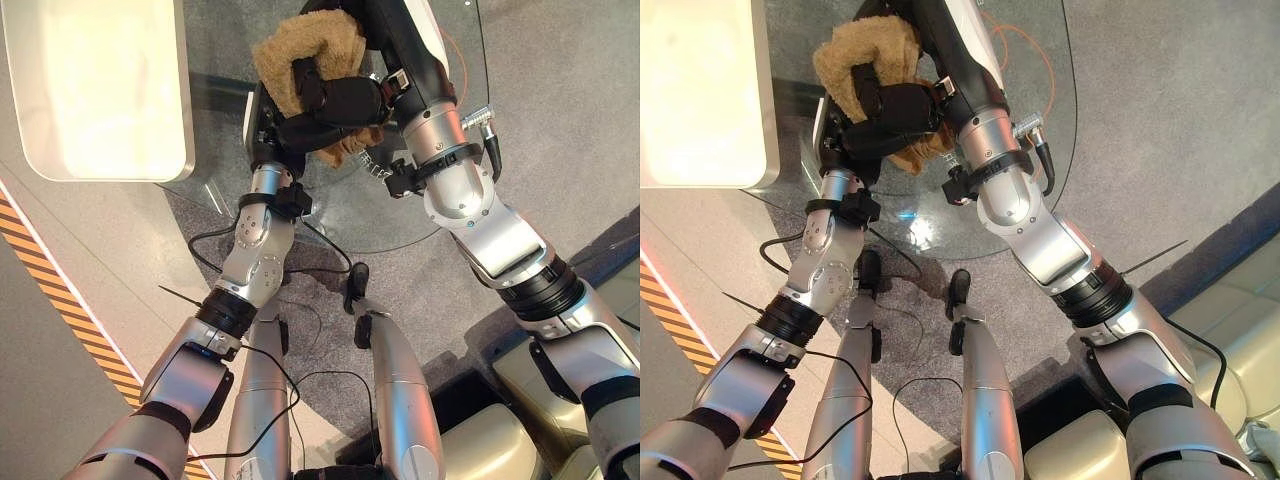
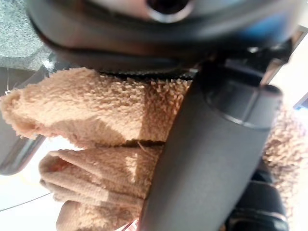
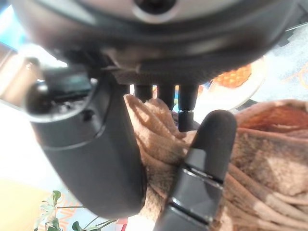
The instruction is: Wipe the table with a cloth and put it in the basket.
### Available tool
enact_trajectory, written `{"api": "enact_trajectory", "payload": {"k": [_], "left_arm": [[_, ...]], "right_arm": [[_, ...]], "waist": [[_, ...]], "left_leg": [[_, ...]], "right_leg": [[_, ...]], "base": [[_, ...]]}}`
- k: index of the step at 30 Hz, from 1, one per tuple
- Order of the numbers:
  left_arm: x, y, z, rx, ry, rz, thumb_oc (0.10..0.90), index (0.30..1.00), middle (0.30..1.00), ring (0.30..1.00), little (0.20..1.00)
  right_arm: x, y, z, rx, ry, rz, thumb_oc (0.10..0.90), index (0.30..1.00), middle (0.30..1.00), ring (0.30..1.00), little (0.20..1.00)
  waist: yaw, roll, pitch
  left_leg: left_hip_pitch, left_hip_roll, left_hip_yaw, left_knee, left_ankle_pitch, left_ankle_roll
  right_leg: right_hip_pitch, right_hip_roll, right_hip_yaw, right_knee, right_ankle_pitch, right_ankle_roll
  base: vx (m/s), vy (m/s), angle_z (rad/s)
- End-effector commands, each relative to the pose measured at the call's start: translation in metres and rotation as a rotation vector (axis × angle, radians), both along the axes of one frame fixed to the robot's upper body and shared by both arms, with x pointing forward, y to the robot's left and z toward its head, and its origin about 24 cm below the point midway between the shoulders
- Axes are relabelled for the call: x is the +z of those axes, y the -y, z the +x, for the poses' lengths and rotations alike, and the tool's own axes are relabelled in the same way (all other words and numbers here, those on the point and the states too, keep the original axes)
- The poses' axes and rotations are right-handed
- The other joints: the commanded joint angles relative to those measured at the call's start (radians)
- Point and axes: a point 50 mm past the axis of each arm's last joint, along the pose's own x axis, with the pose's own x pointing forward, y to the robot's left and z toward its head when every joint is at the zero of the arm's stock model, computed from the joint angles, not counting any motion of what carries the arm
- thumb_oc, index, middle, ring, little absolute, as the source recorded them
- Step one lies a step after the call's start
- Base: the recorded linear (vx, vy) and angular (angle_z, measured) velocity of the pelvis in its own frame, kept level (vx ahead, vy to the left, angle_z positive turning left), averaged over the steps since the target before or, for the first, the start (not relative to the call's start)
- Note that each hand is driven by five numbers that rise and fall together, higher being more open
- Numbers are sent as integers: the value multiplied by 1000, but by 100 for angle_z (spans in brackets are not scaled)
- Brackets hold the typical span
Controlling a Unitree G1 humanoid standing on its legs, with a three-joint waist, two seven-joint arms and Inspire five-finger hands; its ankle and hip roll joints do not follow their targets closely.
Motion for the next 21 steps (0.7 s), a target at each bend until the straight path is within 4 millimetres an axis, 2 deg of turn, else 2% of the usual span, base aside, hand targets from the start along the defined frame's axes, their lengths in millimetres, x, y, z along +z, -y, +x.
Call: {"api": "enact_trajectory", "payload": {"k": [1,21], "left_arm": [[31,30,-21,-145,226,-57,100,300,300,300,200],[31,29,-19,-140,223,-62,100,300,300,300,200]], "right_arm": [[107,-6,-76,151,526,237,800,900,900,900,900],[107,-5,-75,141,526,237,800,900,900,900,900]], "waist": [[19,-33,-23],[20,-32,-23]], "left_leg": [[44,-81,99,96,-136,80],[36,-82,96,103,-137,79]], "right_leg": [[63,123,37,-159,114,-1],[57,123,36,-156,113,-1]], "base": [[0,0,0],[0,0,0]]}}
